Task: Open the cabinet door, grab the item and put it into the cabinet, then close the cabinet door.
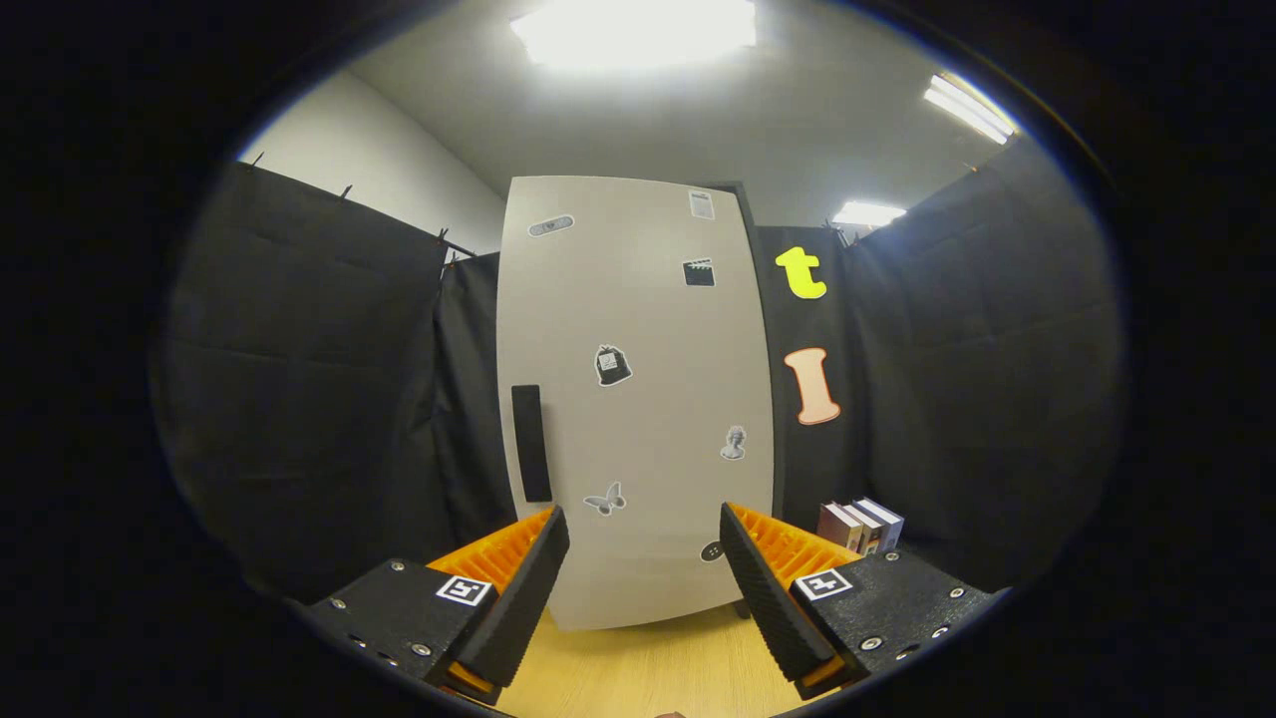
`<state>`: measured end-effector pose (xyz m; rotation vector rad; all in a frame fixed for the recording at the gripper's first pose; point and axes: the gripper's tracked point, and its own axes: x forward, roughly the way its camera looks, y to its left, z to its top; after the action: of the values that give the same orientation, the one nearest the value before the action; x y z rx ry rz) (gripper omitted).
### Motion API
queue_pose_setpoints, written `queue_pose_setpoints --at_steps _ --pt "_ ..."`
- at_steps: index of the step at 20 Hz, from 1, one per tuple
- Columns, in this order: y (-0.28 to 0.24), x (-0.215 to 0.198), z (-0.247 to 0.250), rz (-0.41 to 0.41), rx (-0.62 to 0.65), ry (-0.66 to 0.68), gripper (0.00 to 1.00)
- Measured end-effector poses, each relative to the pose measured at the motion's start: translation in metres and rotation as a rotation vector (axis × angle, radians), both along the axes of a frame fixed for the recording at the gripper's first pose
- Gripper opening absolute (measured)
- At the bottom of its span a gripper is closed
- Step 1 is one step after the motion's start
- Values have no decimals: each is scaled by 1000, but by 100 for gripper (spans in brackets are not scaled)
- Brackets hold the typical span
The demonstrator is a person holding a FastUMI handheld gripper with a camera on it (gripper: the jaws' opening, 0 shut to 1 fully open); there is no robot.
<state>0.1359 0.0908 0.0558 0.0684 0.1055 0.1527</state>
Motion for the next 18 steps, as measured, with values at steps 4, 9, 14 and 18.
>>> queue_pose_setpoints --at_steps 4,9,14,18 --pt "4 -27 -11 -9 -16 18 94" --pt "15 -45 -31 8 -28 65 95" --pt "25 -58 -35 10 -46 78 95" --pt "26 -60 -36 -3 -47 79 95"
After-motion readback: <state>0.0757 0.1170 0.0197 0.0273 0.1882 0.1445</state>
